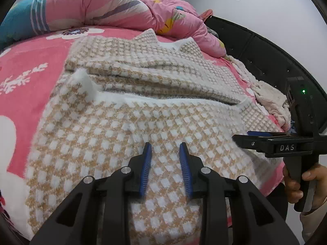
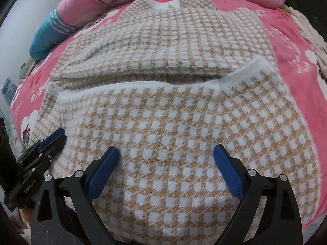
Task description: Fold large clothes
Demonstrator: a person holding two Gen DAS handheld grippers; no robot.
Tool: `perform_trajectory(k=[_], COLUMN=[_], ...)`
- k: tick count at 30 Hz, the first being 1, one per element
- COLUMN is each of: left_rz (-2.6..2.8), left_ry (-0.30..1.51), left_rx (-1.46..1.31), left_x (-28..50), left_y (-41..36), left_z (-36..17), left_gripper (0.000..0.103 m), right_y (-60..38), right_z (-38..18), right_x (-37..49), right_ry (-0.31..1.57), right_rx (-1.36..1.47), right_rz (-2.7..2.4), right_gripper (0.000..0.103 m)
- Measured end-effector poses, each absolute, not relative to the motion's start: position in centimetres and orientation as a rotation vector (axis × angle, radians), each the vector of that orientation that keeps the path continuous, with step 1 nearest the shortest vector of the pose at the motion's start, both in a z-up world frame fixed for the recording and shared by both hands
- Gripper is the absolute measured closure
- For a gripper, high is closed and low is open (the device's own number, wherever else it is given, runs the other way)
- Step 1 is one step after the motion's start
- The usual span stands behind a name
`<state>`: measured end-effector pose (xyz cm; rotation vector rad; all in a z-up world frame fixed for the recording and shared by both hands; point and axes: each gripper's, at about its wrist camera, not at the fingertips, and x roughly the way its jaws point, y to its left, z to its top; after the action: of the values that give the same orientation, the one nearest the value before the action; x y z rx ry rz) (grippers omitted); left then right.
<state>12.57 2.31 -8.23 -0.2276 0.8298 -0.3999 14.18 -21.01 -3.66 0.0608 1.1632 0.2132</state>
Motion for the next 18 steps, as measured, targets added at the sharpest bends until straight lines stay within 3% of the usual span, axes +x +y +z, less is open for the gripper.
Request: perform_trajectory(k=[18], left_rz=[-0.42], left_ry=[0.841], left_rx=[-0.252], left_x=[12.9], left_y=[2.8], left_z=[-8.4], left_gripper=[0.075], right_y=[-18.8], right_z=[0.8], right_x=[10.7], right_ry=[1.096], right_rx=[0.051], right_rz=[0.242], right_gripper=[0.013])
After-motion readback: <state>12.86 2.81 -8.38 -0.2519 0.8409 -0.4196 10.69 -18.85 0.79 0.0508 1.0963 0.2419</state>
